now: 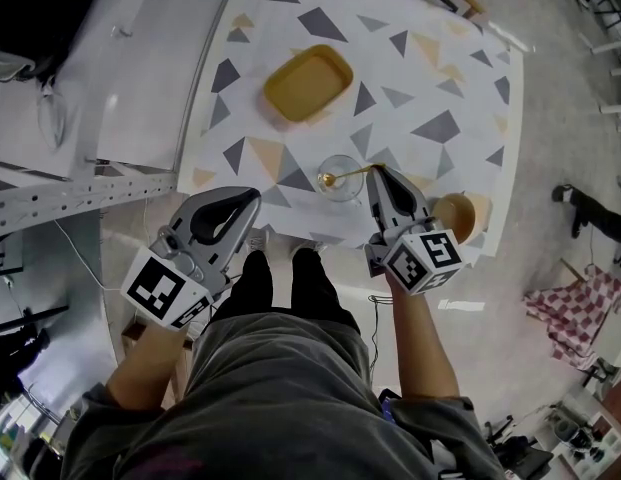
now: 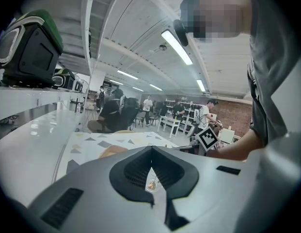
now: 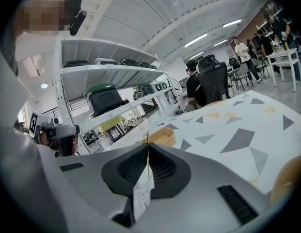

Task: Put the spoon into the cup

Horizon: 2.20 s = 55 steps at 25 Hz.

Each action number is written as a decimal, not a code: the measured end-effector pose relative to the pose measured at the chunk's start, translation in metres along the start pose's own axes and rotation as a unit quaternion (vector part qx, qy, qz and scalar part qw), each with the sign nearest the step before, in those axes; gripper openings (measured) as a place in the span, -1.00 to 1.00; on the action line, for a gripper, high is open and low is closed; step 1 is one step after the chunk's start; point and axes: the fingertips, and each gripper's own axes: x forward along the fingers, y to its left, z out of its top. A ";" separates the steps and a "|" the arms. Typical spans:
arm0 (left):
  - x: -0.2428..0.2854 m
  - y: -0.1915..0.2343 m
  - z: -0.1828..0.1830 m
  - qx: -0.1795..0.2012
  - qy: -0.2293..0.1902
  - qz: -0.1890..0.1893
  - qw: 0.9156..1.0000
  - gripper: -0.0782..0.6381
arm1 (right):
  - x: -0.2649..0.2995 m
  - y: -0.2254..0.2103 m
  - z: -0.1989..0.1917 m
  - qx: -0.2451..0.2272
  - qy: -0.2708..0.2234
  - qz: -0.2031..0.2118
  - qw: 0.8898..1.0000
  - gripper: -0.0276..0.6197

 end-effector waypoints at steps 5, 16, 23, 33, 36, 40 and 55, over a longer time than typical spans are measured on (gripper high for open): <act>-0.003 0.001 0.000 0.003 -0.001 0.000 1.000 -0.74 | -0.002 -0.003 -0.005 0.007 0.002 -0.010 1.000 -0.84; -0.011 0.001 0.006 0.009 -0.010 -0.004 1.000 -0.74 | -0.007 -0.005 -0.009 0.016 0.005 -0.030 0.999 -0.84; -0.018 0.000 0.017 0.015 -0.016 -0.013 1.000 -0.74 | -0.015 -0.001 -0.004 0.025 0.000 -0.042 0.999 -0.83; -0.029 0.000 0.033 0.028 -0.030 -0.036 0.999 -0.74 | -0.035 0.009 0.009 0.024 -0.021 -0.075 0.997 -0.70; -0.033 -0.001 0.039 0.033 -0.037 -0.045 0.998 -0.74 | -0.044 0.013 0.014 0.022 -0.032 -0.088 0.995 -0.70; -0.039 -0.002 0.048 0.039 -0.045 -0.057 0.997 -0.74 | -0.054 0.025 0.022 0.019 -0.048 -0.098 0.994 -0.70; -0.058 -0.016 0.073 0.062 -0.070 -0.107 0.990 -0.74 | -0.070 0.086 0.037 0.012 -0.074 -0.079 0.994 -0.75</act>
